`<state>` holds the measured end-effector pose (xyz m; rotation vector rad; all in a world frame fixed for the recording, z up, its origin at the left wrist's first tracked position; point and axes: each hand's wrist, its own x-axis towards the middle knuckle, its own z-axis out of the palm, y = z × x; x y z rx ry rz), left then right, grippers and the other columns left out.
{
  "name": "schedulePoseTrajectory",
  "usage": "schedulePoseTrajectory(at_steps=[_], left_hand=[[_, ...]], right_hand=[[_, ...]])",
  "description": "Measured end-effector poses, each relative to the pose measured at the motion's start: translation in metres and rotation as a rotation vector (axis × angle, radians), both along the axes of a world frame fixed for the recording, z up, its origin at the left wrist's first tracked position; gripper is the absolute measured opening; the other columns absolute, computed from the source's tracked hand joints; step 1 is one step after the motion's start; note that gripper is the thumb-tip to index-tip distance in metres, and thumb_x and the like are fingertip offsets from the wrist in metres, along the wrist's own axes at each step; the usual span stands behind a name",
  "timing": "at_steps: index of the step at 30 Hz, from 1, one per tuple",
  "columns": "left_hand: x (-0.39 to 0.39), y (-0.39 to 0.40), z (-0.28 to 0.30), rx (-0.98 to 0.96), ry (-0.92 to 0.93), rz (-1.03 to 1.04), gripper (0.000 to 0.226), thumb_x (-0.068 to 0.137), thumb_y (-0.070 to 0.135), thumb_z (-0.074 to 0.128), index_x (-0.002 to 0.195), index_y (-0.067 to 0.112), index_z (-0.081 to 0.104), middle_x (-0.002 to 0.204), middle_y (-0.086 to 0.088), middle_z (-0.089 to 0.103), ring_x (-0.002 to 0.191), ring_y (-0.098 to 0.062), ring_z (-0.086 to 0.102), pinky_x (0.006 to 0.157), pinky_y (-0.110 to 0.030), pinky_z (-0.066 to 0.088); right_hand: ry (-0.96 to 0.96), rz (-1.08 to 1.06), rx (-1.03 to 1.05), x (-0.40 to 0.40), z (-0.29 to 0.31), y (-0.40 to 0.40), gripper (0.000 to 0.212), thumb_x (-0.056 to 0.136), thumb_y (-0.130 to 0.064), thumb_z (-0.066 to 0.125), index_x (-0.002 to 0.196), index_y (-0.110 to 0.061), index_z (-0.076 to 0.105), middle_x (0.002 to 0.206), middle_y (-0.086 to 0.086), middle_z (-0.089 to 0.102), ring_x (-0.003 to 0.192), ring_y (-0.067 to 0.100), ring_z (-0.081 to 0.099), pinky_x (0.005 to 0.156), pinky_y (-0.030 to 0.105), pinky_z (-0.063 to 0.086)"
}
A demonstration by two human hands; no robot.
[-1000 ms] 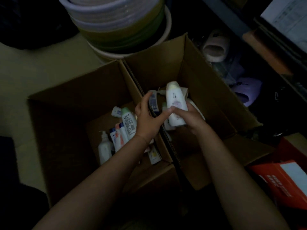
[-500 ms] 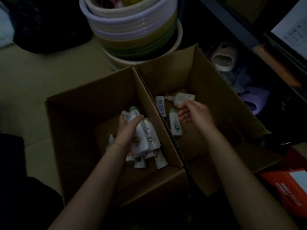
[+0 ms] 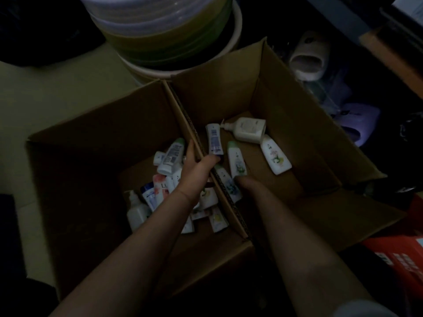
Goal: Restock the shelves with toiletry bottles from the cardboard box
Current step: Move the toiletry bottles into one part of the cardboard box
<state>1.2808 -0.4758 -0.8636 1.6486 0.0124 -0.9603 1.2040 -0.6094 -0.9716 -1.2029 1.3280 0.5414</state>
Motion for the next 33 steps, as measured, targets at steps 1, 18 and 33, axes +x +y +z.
schedulePoseTrajectory(at_steps=[1,18,33], left_hand=[[0.000,0.000,-0.002,0.004,-0.013,-0.007,0.067,0.092,0.023,0.062,0.151,0.028,0.031,0.132,-0.005,0.059,0.103,-0.017,0.065,0.068,-0.029,0.053],[0.001,-0.008,-0.008,0.005,-0.005,0.000,0.083,0.084,0.039,0.069,0.154,0.036,0.023,0.140,-0.003,0.053,0.113,-0.025,0.060,0.071,-0.032,0.053],[0.015,0.060,0.050,0.030,-0.486,0.449,0.062,0.084,0.052,0.051,0.141,0.029,0.044,0.146,0.000,0.044,0.133,-0.019,0.045,0.111,-0.045,0.040]], right_hand=[[-0.003,-0.019,0.009,-0.001,-0.007,0.005,0.057,0.102,-0.023,0.049,0.146,0.007,0.029,0.147,0.015,0.040,0.136,0.033,0.040,0.110,0.036,0.034],[-0.226,-0.043,0.021,0.000,0.046,0.005,0.034,0.093,-0.046,0.059,0.093,-0.012,0.062,0.104,0.006,0.060,0.092,0.020,0.059,0.068,0.028,0.049],[-0.743,0.050,-0.244,0.010,0.175,0.017,0.049,0.102,-0.044,0.041,0.080,-0.012,0.071,0.067,0.005,0.066,0.055,0.015,0.059,0.047,0.024,0.043]])
